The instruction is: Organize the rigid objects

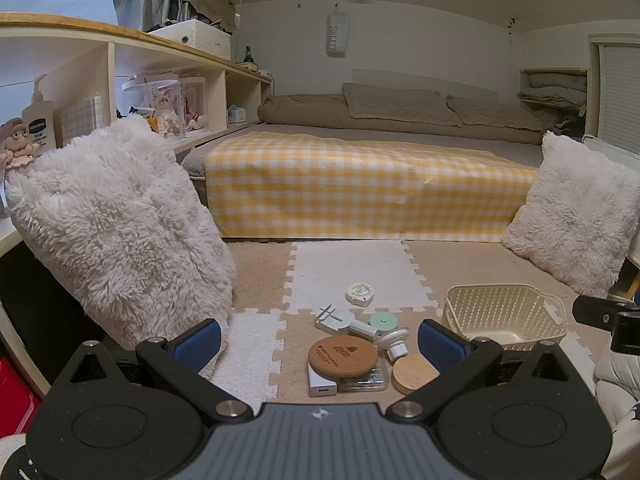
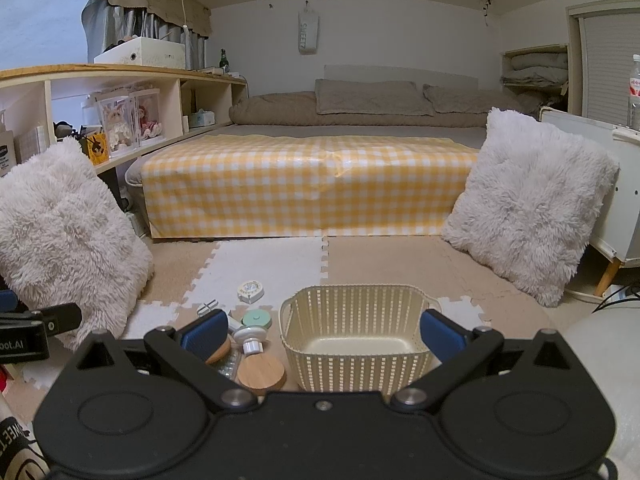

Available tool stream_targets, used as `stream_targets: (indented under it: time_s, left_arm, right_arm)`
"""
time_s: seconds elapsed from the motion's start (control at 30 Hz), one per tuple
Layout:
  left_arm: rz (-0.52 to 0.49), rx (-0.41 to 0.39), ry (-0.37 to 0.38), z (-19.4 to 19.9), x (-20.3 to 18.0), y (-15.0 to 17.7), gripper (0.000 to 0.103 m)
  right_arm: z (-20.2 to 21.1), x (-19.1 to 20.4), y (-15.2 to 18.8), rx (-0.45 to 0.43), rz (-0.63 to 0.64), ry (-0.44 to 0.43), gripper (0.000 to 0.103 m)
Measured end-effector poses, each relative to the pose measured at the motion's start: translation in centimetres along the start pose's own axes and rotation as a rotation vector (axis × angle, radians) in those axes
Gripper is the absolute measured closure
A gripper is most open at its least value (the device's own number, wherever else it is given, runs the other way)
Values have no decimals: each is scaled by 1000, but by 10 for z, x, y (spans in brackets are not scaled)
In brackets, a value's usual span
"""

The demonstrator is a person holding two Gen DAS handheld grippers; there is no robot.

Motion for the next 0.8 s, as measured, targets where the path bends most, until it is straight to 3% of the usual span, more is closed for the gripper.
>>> stream_targets:
  time_s: [0.53, 0.6, 0.8]
  left_arm:
    - [-1, -3, 0, 0, 0, 0, 0]
    - [3, -10, -6, -2, -19, 0, 0]
    - [20, -27, -7, -2, -14, -8, 0]
  right_arm:
    - [0, 0, 1, 0, 3, 4, 0]
    - [0, -1, 0, -2, 1, 5, 0]
    - [0, -7, -6, -7, -15, 43, 0]
Point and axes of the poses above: each gripper's, at about its wrist camera, not at the fingertips, and z roughly against the way its jaws point, x to its left, y to its underside, the point moved 8 cm from there along -z, roughly the way its jaws point, and after that the axes turned 10 degrees about -x, right-handed, at the moved point
